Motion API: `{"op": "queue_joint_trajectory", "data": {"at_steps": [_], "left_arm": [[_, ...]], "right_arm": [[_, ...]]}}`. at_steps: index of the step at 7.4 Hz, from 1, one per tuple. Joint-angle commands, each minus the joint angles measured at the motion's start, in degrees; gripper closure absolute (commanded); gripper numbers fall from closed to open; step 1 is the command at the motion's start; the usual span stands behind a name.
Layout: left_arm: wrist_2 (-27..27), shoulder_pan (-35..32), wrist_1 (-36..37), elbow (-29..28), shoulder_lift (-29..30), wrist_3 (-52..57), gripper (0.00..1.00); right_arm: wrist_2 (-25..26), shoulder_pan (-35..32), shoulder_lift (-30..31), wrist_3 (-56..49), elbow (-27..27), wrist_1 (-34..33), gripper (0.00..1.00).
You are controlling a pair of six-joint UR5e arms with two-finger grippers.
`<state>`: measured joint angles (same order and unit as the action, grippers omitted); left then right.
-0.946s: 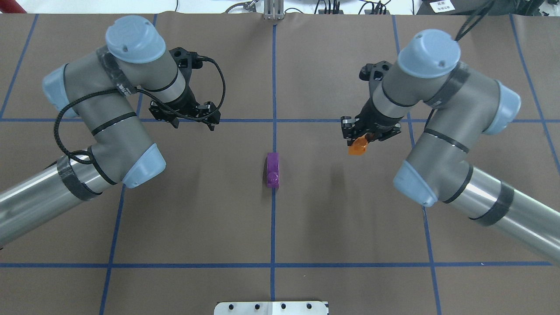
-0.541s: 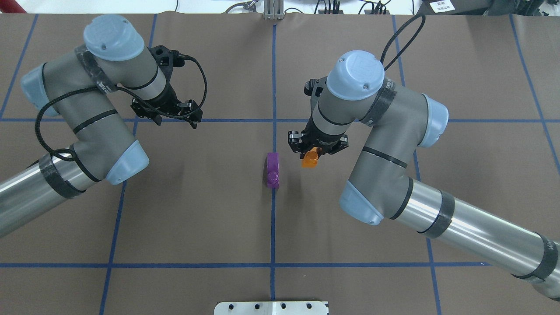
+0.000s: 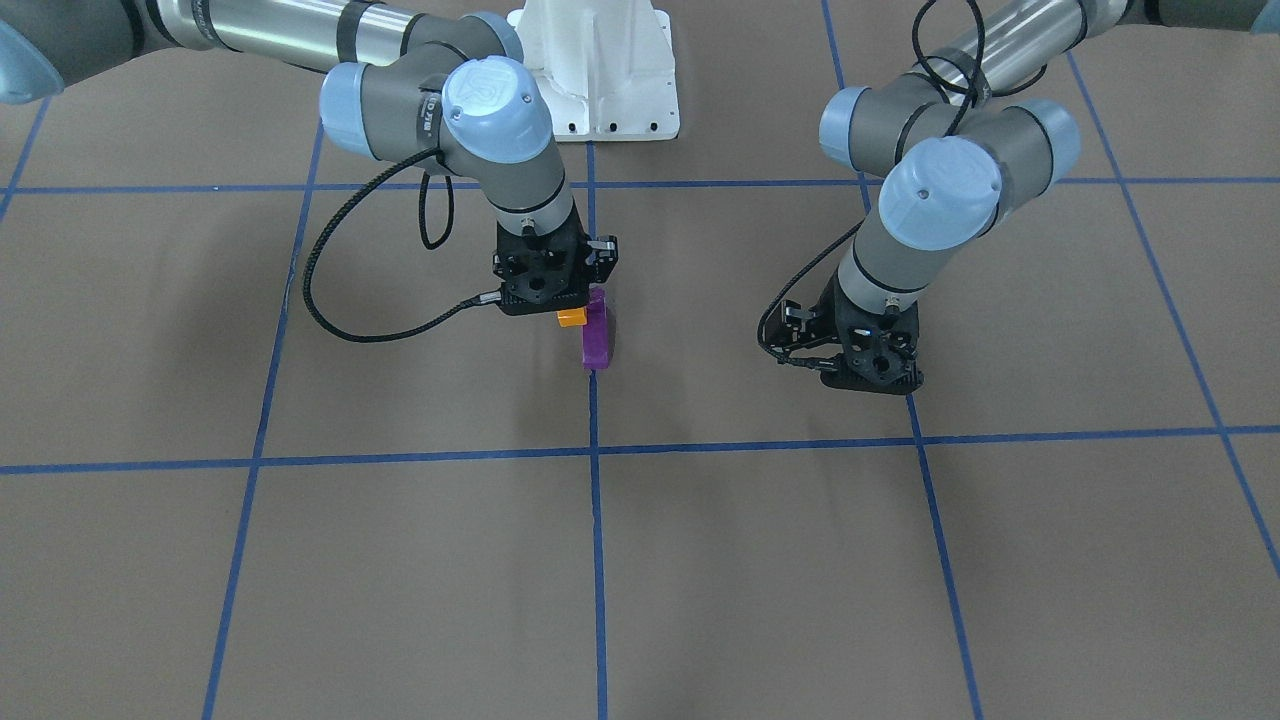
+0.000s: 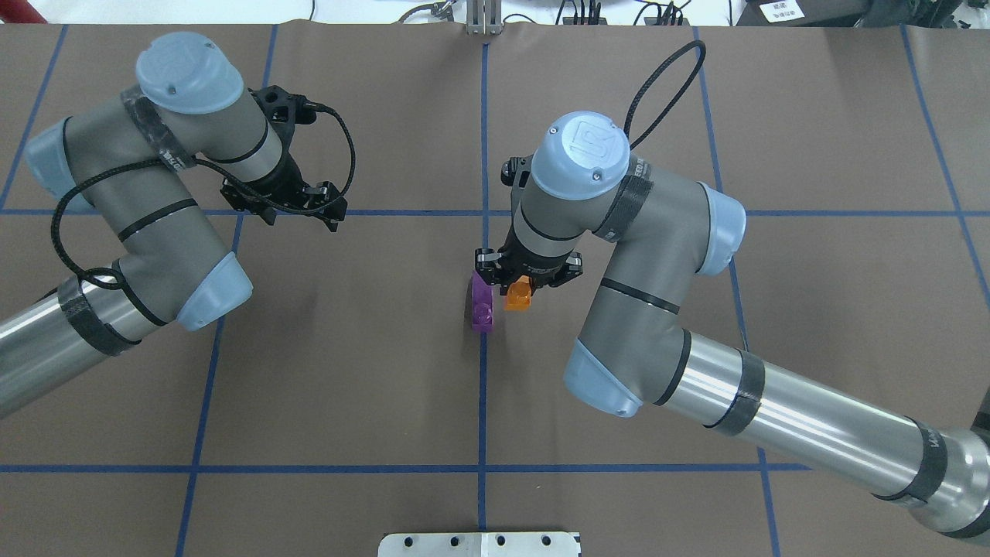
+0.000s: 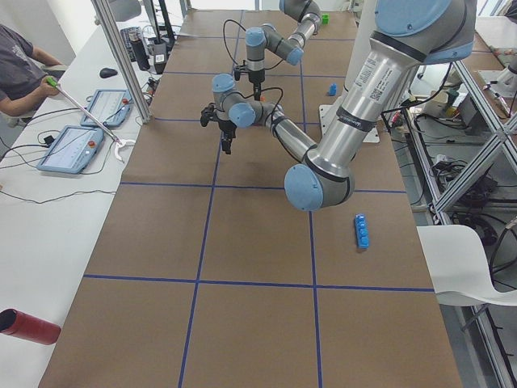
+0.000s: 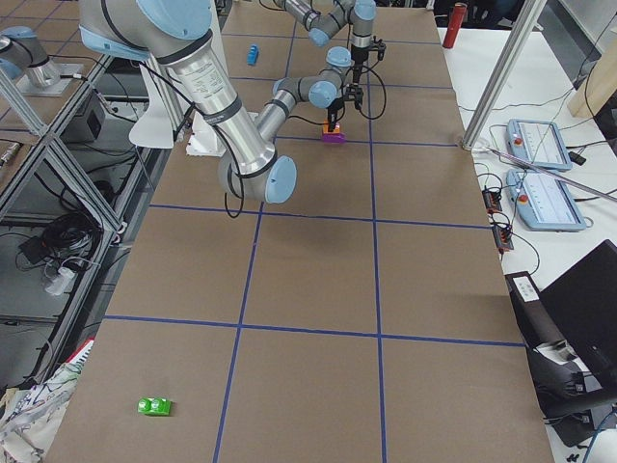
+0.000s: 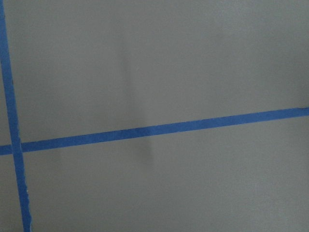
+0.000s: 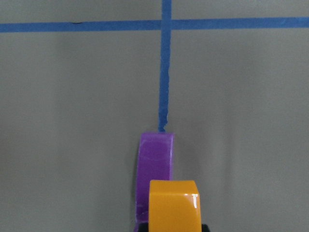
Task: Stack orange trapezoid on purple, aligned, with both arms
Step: 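Carry the orange block over the purple block while the left arm withdraws, then lower the orange block onto the purple block, aligned, and open the right gripper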
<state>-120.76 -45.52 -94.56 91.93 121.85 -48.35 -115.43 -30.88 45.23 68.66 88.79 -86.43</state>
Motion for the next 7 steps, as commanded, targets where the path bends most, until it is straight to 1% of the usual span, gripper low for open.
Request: {"op": "queue_joint_trajectory", "data": {"at_steps": [1, 7], "left_arm": [[0.0, 0.0, -0.1, 0.1, 0.1, 0.0, 0.0], [0.0, 0.1, -0.1, 0.5, 0.0, -0.4, 0.0]], "right_arm": [[0.2, 0.6, -1.6, 0.8, -2.0, 0.0, 1.0], [0.9, 1.3, -1.6, 0.8, -3.0, 0.1, 1.0]]}}
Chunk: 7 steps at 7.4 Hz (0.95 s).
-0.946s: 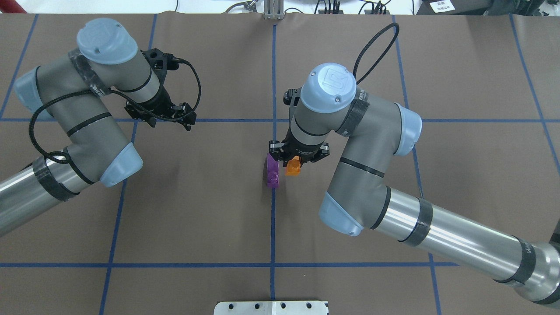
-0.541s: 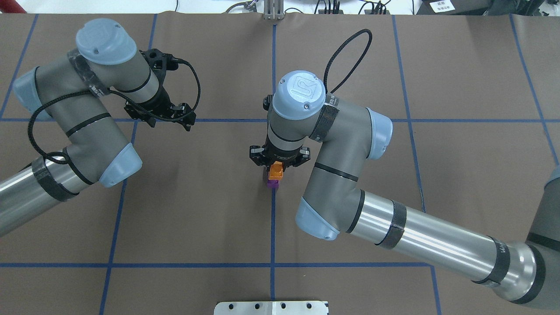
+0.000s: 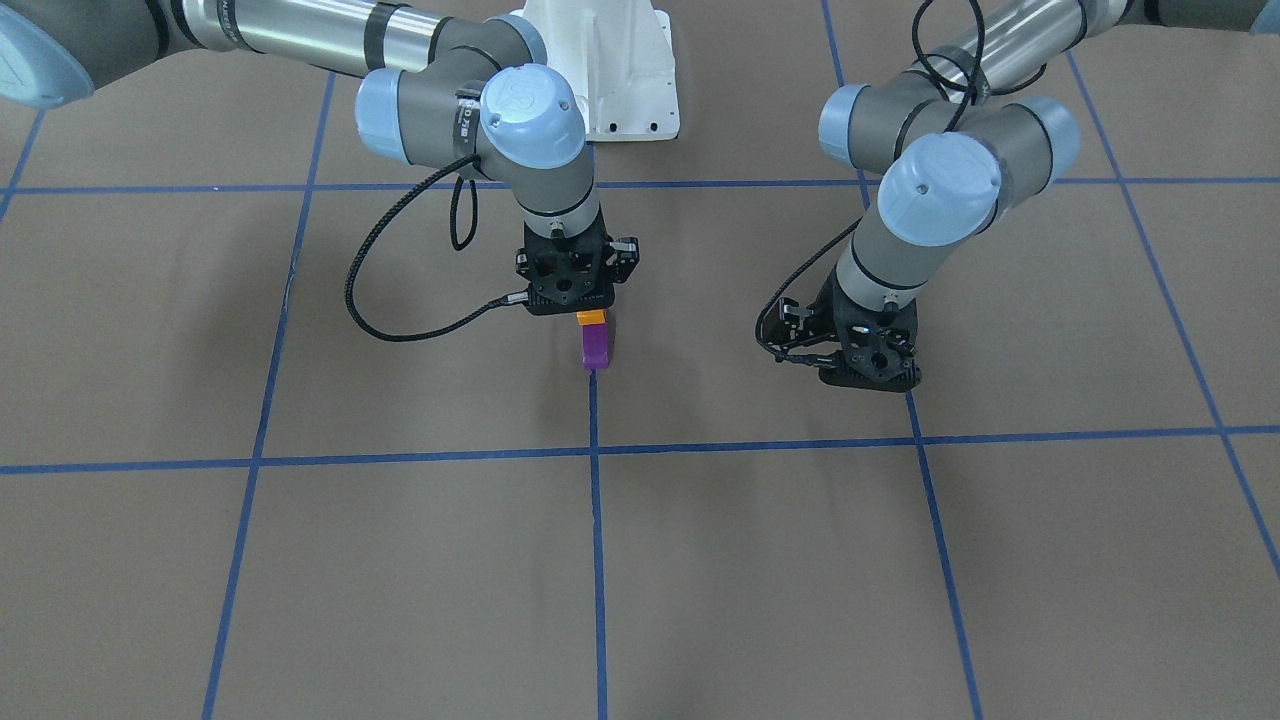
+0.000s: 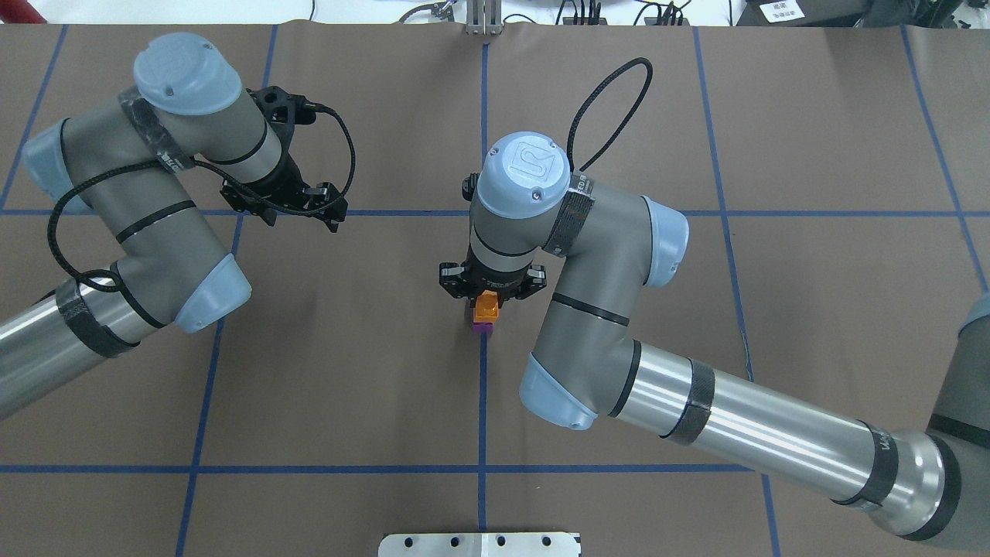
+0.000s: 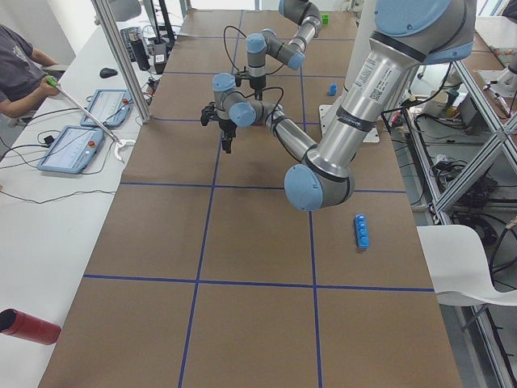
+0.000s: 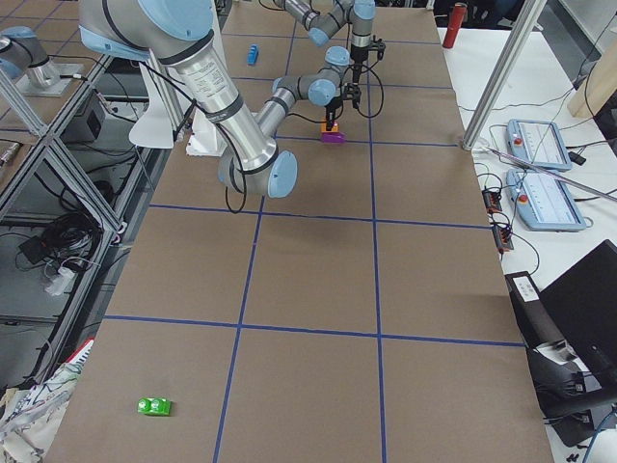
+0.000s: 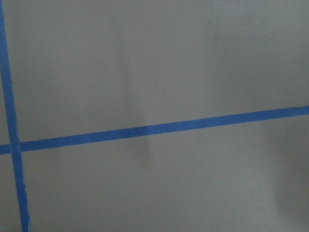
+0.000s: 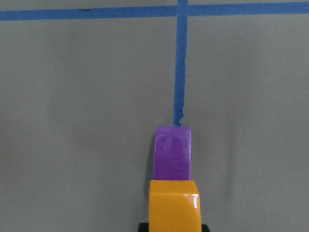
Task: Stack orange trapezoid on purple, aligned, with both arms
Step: 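Lower the orange block onto the purple block, aligned, and open the right gripper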
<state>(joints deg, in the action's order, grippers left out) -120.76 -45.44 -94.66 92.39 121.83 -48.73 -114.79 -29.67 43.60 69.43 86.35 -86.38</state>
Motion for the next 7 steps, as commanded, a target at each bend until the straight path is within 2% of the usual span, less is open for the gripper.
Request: {"op": "queue_joint_trajectory", "data": {"at_steps": [1, 7], "left_arm": [[0.0, 0.0, 0.0, 0.1, 0.0, -0.1, 0.0], [0.0, 0.0, 0.0, 0.4, -0.1, -0.3, 0.0]], "right_arm": [[0.3, 0.3, -0.1, 0.0, -0.7, 0.2, 1.0], [0.4, 0.8, -0.2, -0.6, -1.5, 0.2, 1.0]]}}
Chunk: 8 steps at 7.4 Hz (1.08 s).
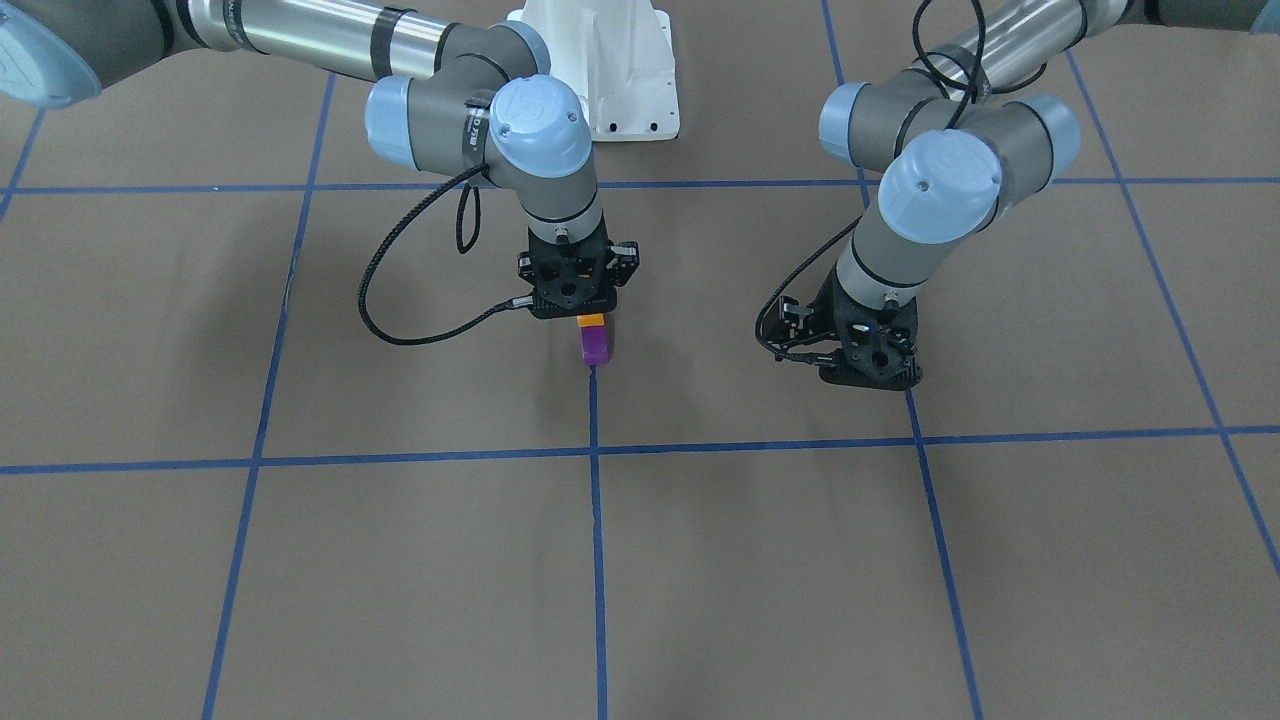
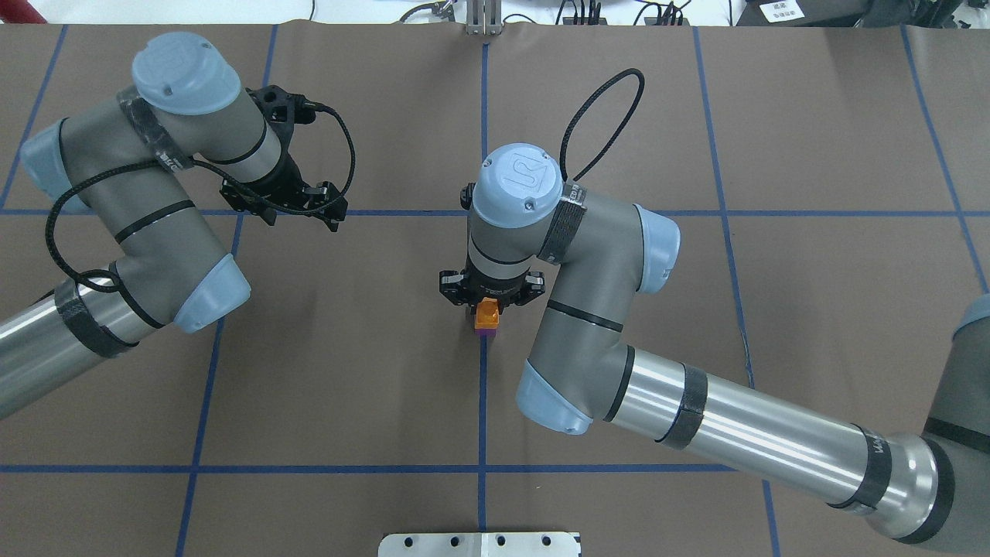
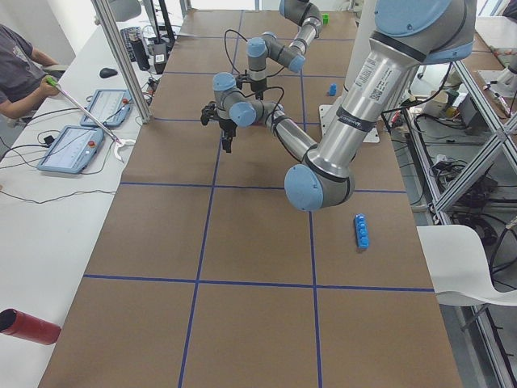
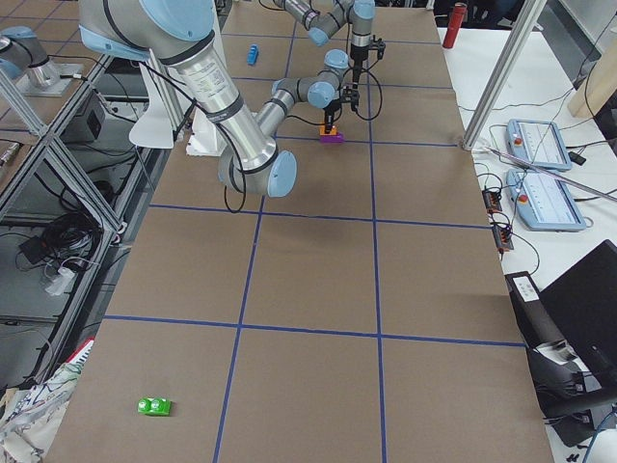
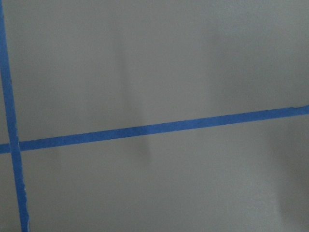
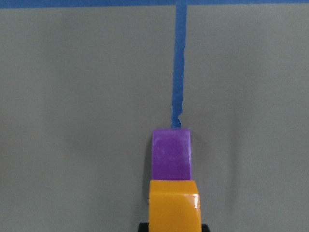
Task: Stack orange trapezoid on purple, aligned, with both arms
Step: 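Lower the orange block onto the purple block, aligned, and open the right gripper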
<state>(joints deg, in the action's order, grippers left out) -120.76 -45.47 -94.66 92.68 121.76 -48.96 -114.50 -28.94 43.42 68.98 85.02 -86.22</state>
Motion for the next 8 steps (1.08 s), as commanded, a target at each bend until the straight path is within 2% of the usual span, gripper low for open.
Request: {"op": "queue_joint_trajectory", "data": {"at_steps": [1, 3, 4, 5, 8], "left_arm": [[0.0, 0.0, 0.0, 0.1, 0.0, -0.1, 0.0], [-0.1, -0.1, 0.0, 0.4, 0.0, -0.2, 0.0], [0.0, 0.0, 0.0, 0.5, 0.0, -0.3, 0.0], [0.0, 0.0, 0.0, 0.5, 0.0, -0.3, 0.0], [0.0, -0.1, 0.2, 0.9, 0.0, -0.3, 0.0]], "right_arm": [[0.1, 0.2, 0.0, -0.4, -0.6, 0.0, 1.0], [0.0, 0.2, 0.0, -0.4, -0.6, -0.1, 1.0], [0.1, 0.1, -0.1, -0.1, -0.6, -0.1, 0.43], [2.1, 0.5, -0.4, 0.0, -0.1, -0.1, 0.0], [2.2, -0.5, -0.9, -0.2, 1.7, -0.1, 0.0]]}}
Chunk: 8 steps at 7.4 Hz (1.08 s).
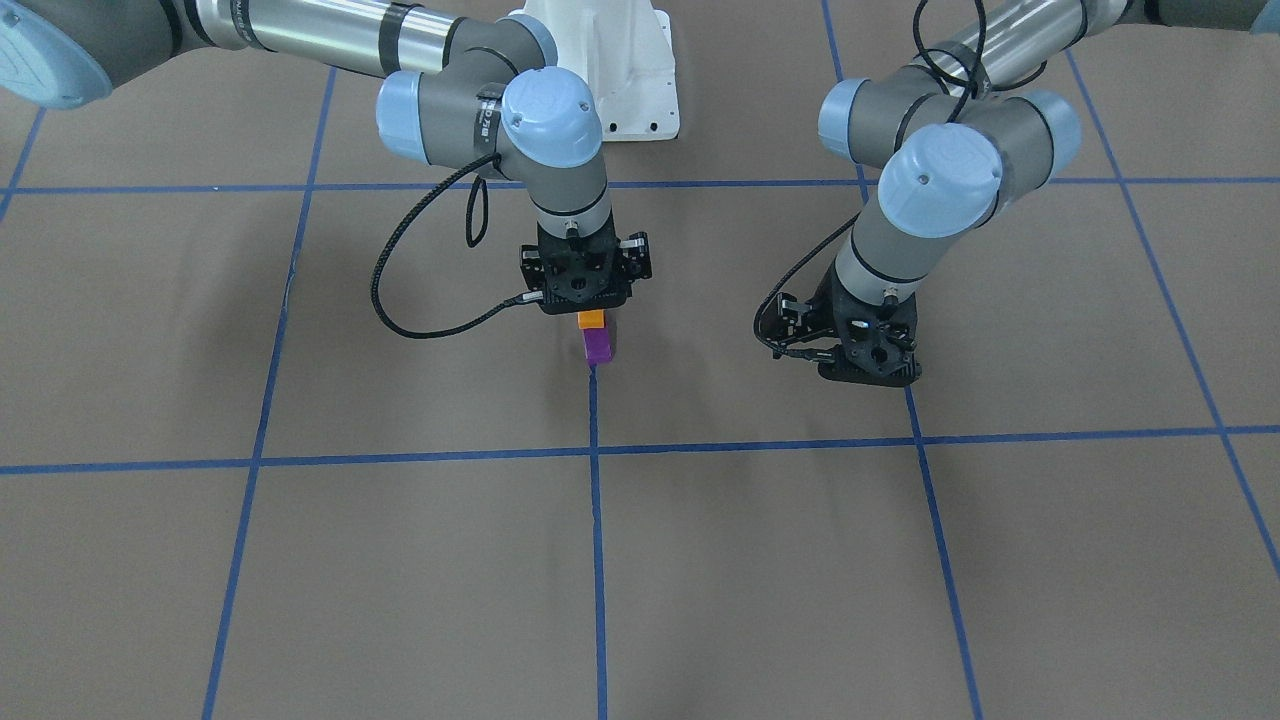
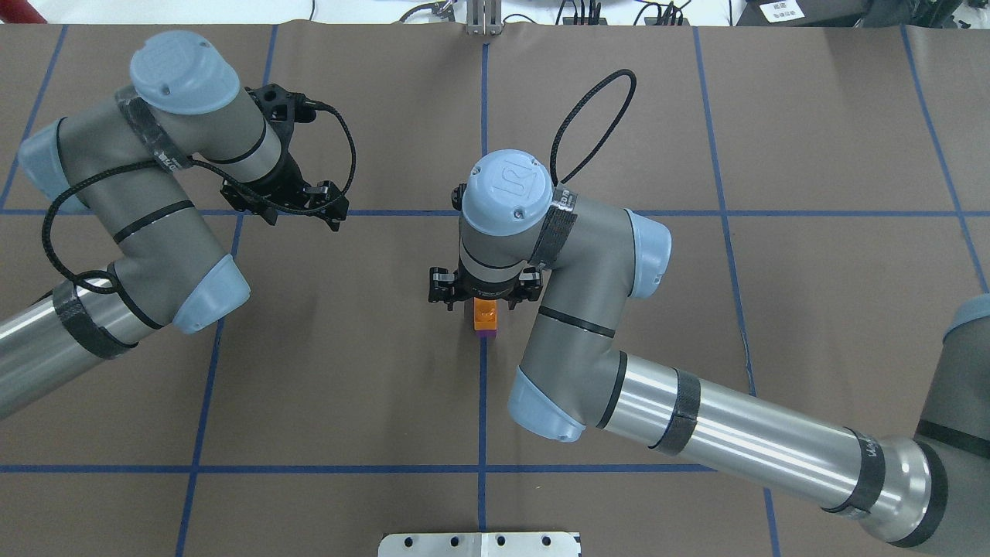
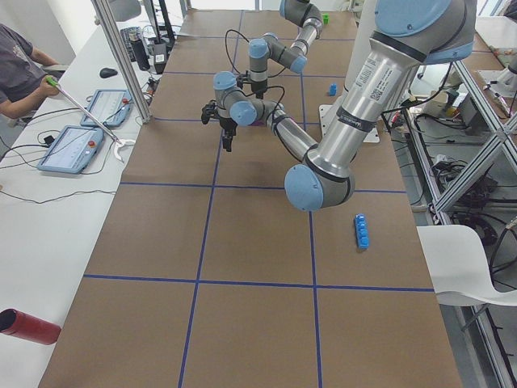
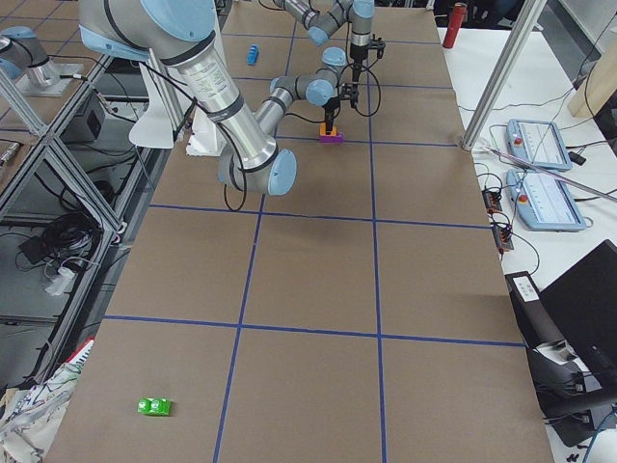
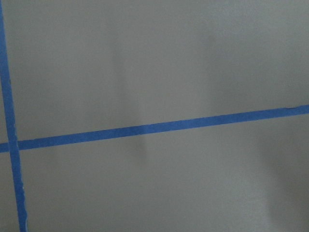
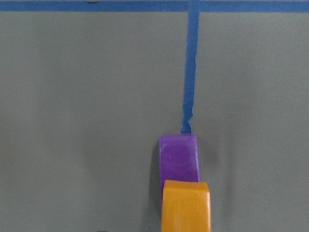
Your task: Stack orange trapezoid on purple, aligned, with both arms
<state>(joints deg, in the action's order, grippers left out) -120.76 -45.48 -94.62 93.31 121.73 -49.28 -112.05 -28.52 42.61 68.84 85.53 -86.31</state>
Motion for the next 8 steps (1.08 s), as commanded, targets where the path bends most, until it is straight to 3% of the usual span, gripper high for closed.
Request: {"op": "queue_joint_trajectory", "data": {"at_steps": [1, 3, 4, 6, 8], "left_arm": [[-0.2, -1.1, 0.1, 0.5, -0.7, 0.9, 0.0], [-2.3, -5.9, 0.3, 2.1, -6.1, 10.8, 0.0], [-4.2, -9.1, 0.1, 2.0, -8.8, 15.9, 0.0], [-8.2, -17.2, 0.1, 1.5, -14.5, 29.4, 0.0], [-10.2, -26.1, 0.7, 0.7, -19.7, 41.0, 0.0]], "right_arm": [[-1.0, -3.2, 1.3, -0.2, 3.1, -0.3, 0.0], [-7.0, -11.6, 12.7, -3.8, 10.8, -0.3, 0.0], [-9.5, -16.3, 19.6, -11.5, 13.8, 0.3, 0.0], [-15.4, -27.1, 29.6, -27.6, 14.1, 0.3, 0.0], [-16.2, -37.0, 38.8, -44.5, 13.4, 0.2, 0.0]]}}
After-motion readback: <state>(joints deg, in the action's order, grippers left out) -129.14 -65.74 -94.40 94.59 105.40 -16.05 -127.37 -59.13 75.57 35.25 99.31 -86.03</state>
